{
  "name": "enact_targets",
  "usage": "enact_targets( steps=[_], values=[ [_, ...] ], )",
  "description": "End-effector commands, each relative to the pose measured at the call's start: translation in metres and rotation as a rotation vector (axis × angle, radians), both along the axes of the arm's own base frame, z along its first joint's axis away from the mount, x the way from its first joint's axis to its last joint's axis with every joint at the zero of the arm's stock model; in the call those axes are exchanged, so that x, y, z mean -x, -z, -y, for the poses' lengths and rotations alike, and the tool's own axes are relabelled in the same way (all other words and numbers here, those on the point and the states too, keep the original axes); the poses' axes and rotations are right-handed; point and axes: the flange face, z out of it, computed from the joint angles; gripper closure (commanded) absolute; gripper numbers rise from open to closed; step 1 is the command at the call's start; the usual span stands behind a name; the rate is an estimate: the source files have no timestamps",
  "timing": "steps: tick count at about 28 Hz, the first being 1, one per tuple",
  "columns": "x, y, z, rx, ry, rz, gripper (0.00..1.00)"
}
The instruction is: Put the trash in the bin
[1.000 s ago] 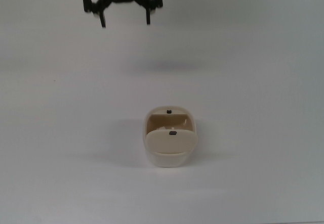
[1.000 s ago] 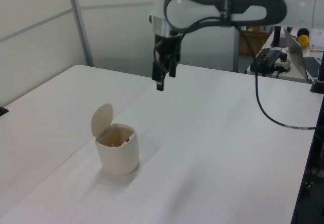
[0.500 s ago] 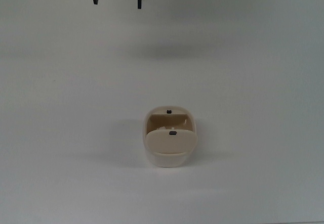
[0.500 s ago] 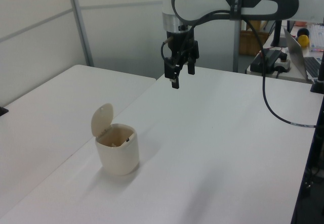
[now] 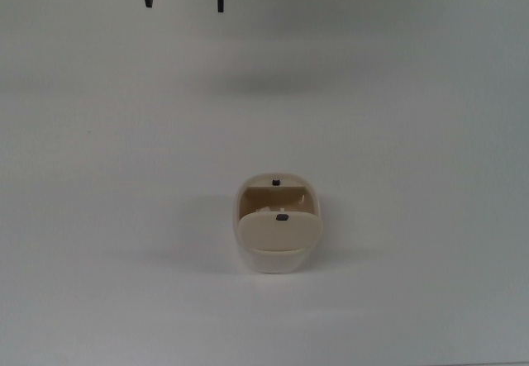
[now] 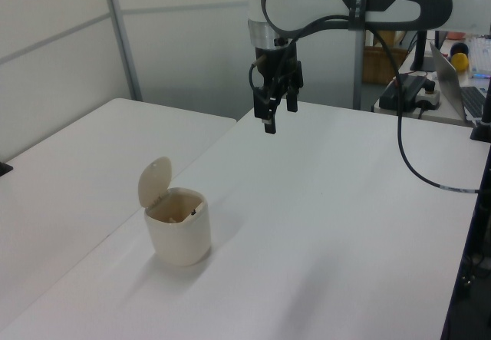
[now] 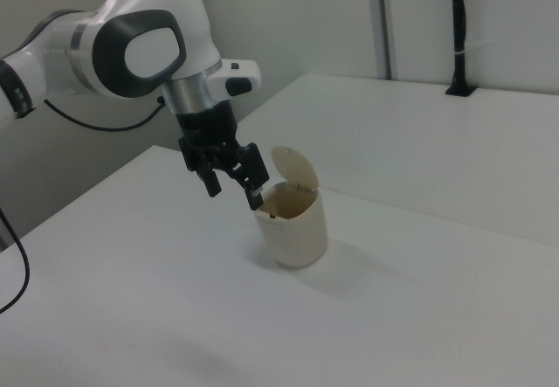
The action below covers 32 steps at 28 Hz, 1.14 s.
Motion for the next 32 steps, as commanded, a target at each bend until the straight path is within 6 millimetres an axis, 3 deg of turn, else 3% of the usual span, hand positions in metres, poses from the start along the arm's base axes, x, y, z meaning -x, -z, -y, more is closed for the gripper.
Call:
enact_targets(
  steps=[1,11,32],
  values=[
    [0.0088,-0.0030,0.0092,0.002,-0.020,-0.016,0.00],
    [0.0094,-0.0058,0.0157,0.000,0.061,-0.003,0.00],
    [0.0120,-0.0084,0.0156,-0.002,0.064,-0.001,0.00]
  ],
)
